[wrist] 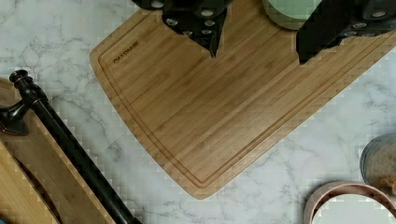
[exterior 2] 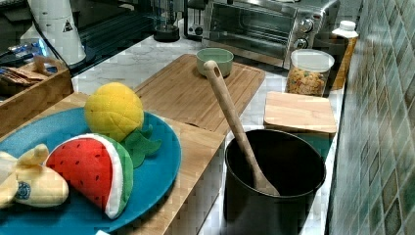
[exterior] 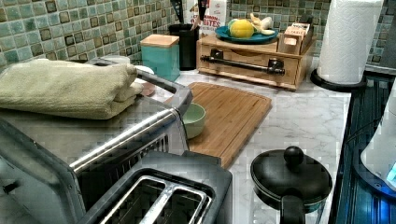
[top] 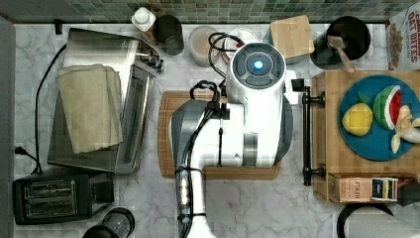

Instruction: Open the drawer.

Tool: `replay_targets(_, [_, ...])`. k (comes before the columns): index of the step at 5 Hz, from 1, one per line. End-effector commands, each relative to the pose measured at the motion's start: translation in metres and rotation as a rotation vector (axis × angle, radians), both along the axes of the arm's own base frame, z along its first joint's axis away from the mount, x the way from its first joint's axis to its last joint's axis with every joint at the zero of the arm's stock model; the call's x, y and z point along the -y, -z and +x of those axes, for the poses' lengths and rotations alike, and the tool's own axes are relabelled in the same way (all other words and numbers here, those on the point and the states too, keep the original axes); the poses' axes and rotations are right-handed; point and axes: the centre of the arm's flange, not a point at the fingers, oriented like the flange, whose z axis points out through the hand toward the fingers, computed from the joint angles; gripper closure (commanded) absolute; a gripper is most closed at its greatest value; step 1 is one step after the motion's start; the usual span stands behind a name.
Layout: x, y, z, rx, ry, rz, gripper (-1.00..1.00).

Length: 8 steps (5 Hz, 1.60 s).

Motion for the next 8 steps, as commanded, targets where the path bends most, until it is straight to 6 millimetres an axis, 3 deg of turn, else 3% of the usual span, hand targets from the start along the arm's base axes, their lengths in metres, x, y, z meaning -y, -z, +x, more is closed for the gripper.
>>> replay_targets(1, [0.000, 0.005, -0.002, -0.011, -0.002, -0.003, -1.00])
replay_targets(2, [0.021, 0.018, -0.009, 0.026, -0.022, 0.016, -1.00])
replay_targets(3, [0.056, 0.039, -0.017, 0.019, -0.220, 0.047, -1.00])
replay_targets(5, [0.121, 0.053, -0.033, 0.029, -0.584, -0.063, -1.00])
replay_targets(6, [0.137, 0.061, -0.033, -0.006, -0.628, -0.100, -1.00])
replay_targets(8, [0.151, 0.087, -0.058, 0.056, -0.658, -0.116, -1.00])
